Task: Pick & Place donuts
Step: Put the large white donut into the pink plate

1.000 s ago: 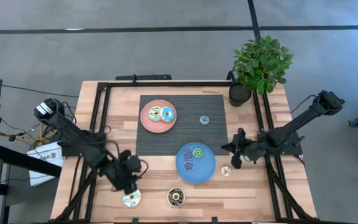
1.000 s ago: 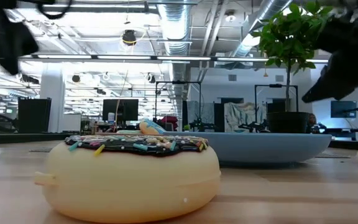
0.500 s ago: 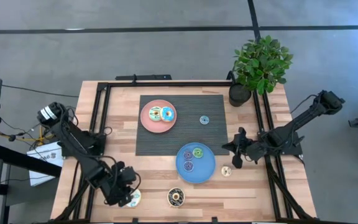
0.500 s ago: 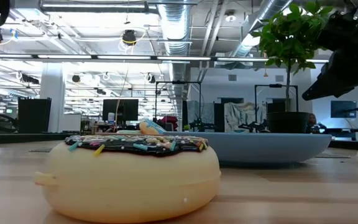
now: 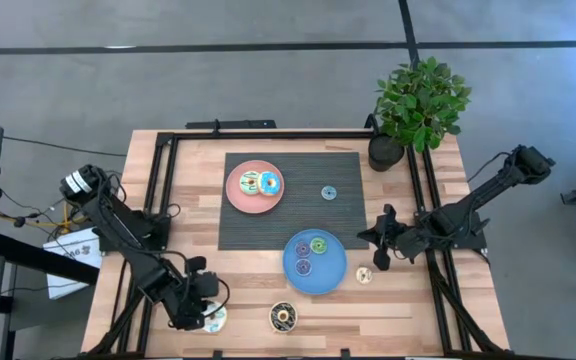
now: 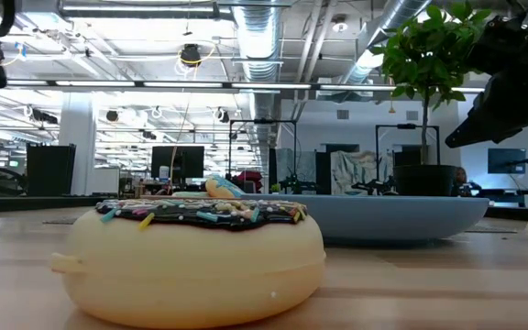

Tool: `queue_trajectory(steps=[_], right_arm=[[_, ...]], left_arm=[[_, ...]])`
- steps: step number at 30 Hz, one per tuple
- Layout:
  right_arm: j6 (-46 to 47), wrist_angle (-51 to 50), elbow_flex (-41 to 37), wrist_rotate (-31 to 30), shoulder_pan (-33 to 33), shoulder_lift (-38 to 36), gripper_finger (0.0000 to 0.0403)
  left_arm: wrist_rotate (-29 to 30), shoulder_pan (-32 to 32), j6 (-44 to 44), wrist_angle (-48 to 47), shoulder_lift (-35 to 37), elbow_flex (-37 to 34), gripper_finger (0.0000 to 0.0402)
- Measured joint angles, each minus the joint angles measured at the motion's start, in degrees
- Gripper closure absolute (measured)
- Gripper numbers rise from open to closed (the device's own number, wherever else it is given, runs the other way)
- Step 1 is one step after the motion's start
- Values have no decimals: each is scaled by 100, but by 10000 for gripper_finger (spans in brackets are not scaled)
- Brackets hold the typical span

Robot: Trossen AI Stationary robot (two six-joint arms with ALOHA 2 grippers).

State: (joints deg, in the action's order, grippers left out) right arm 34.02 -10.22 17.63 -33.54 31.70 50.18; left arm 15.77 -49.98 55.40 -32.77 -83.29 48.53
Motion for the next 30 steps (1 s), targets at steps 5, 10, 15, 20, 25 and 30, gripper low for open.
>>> queue_trajectory(steps=[5, 10, 15, 20, 25, 30], right_arm=[[0, -1, 0, -2, 0, 1, 402], [0, -38, 2, -99, -2, 2, 402], [0, -42, 4, -136, -81, 4, 402], [0, -37, 4, -131, -168, 4, 402], [-2, -27, 4, -124, -192, 4, 402], [-2, -39, 4, -120, -192, 4, 402]], left_arm=[[7, -1, -328, 265, -63, 0, 275], [-4, 76, -436, 725, -279, 21, 275], [-4, 203, -488, 1022, -432, 24, 275], [42, 380, -864, 1223, -518, 24, 275], [-81, 636, -980, 1285, -529, 24, 273], [-625, 865, -994, 1261, -577, 22, 248]])
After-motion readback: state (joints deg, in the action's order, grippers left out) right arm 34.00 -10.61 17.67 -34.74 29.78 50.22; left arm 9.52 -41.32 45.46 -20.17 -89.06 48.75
